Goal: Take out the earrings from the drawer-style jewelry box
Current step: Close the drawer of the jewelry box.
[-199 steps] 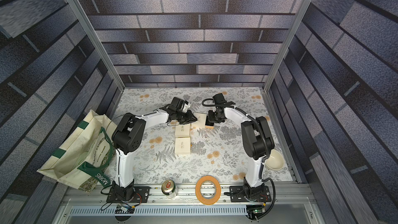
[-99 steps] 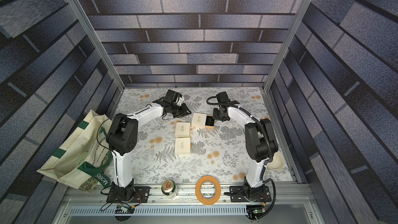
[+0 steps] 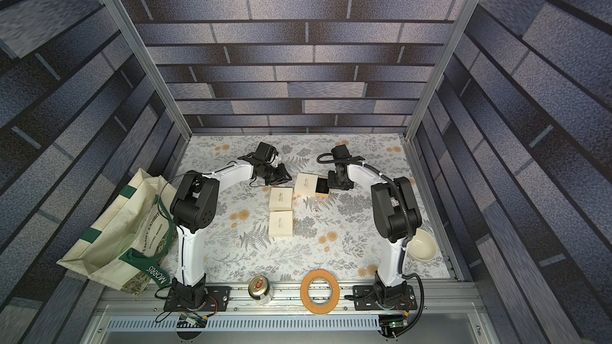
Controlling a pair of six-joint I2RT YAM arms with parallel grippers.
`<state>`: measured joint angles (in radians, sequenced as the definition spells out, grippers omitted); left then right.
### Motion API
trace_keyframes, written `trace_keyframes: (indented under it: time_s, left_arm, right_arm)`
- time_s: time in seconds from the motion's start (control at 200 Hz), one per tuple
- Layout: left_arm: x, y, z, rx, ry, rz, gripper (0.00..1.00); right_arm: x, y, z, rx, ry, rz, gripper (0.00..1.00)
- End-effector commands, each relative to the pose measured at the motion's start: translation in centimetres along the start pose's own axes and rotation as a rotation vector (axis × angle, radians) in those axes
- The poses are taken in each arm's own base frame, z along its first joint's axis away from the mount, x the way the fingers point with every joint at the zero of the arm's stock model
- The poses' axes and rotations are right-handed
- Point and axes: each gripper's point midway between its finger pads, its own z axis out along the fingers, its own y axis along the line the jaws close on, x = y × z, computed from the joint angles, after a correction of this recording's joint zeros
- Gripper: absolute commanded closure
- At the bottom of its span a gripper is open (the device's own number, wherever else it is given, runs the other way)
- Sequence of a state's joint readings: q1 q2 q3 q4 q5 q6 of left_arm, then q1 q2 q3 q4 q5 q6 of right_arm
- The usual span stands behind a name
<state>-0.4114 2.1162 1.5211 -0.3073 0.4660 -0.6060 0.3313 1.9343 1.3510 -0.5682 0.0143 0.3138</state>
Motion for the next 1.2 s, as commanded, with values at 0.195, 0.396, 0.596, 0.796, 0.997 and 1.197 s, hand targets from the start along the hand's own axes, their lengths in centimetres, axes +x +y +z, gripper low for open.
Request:
trace_keyframes:
  time_s: [0.195, 0.396, 0.596, 0.796, 0.997, 1.197]
  left_arm:
    - [0.7, 0.2, 1.0, -0.008, 0.032, 0.005, 0.73]
    - [0.9, 0.2, 1.4, -0.006, 0.041, 0.004, 0.73]
    - [1.1, 0.1, 1.7, -0.004, 0.045, 0.004, 0.74]
    - [1.1, -0.1, 1.8, 0.000, 0.046, 0.007, 0.73]
    - [0.9, -0.4, 1.5, 0.003, 0.038, 0.014, 0.73]
    - [0.8, -0.5, 1.4, 0.004, 0.035, 0.015, 0.74]
  right_arm:
    - [0.2, 1.0, 0.6, -0.042, 0.025, -0.010, 0.63]
    - [-0.2, 2.1, 0.6, -0.061, 0.023, -0.027, 0.63]
    - [-0.4, 3.2, 0.8, -0.072, 0.025, -0.045, 0.63]
    - [-0.4, 4.3, 1.0, -0.086, 0.031, -0.065, 0.62]
    - [-0.7, 5.9, 0.6, -0.109, 0.015, -0.091, 0.62]
    - [-0.1, 7.1, 1.8, -0.113, 0.044, -0.118, 0.62]
